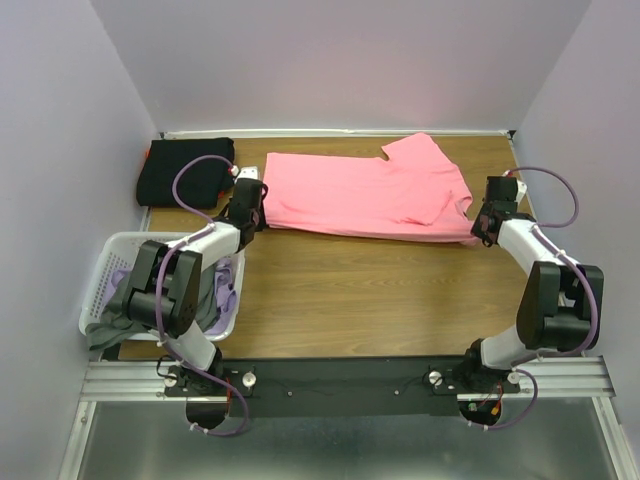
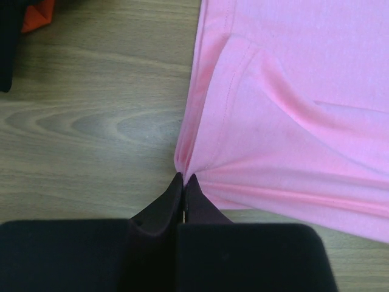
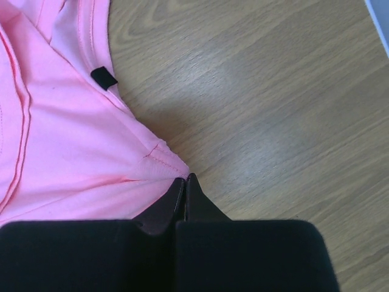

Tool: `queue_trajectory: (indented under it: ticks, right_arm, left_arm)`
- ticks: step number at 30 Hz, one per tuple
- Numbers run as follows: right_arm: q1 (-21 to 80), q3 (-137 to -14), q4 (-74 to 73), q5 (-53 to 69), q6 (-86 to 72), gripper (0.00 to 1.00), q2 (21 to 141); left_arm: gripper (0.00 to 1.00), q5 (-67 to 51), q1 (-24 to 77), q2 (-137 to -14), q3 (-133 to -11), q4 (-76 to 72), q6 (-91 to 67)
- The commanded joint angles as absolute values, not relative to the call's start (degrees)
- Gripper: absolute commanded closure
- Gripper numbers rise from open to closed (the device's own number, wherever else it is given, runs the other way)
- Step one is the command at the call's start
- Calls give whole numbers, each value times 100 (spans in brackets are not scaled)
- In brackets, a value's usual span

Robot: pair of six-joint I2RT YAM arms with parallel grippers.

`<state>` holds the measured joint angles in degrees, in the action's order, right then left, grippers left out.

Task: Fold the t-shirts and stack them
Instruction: Fold the tshirt

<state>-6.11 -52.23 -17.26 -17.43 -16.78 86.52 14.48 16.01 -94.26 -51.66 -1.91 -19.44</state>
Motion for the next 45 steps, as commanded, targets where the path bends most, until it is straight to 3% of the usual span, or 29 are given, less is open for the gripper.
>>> queue_trajectory:
  ticks: [1, 8, 20, 26, 30, 38, 41, 42, 45]
  right_arm:
    - [-668, -5186, -1793, -2345, -1503, 98, 8455]
    - [-650, -4949, -1459, -2154, -1389, 98, 7877]
    - [-659, -4702, -1318, -2224, -1441, 88, 7506]
    - [-650, -4632, -1318, -2355, -1503, 70, 7533]
    - [-650, -4535, -1310, -2461, -1643, 47, 7339]
    - [-659, -4517, -1318, -1418, -1758, 44, 7725]
    - [-650, -4614, -1327, -1056, -1767, 44, 8024]
    - [-650, -4649, -1336, -933, -1767, 44, 8077]
    - [-650, -4763, -1327, -502, -1740, 44, 8200]
  left_arm:
    - [100, 1450, 1486, -9211, -5071, -255, -1811]
    - [100, 1380, 1406, -9202, -5028, -290, -1802]
    - [100, 1240, 1406, -9299, -5019, -334, -1784]
    - [100, 1187, 1406, -9352, -4983, -343, -1793]
    - [100, 1081, 1406, -9238, -4931, -343, -1793]
    - [100, 879, 1406, -9167, -4904, -334, -1775]
    - [82, 835, 1406, -9132, -4896, -334, -1793]
    - [65, 809, 1415, -9106, -4878, -351, -1802]
    - [41, 835, 1468, -9035, -4913, -360, -1828]
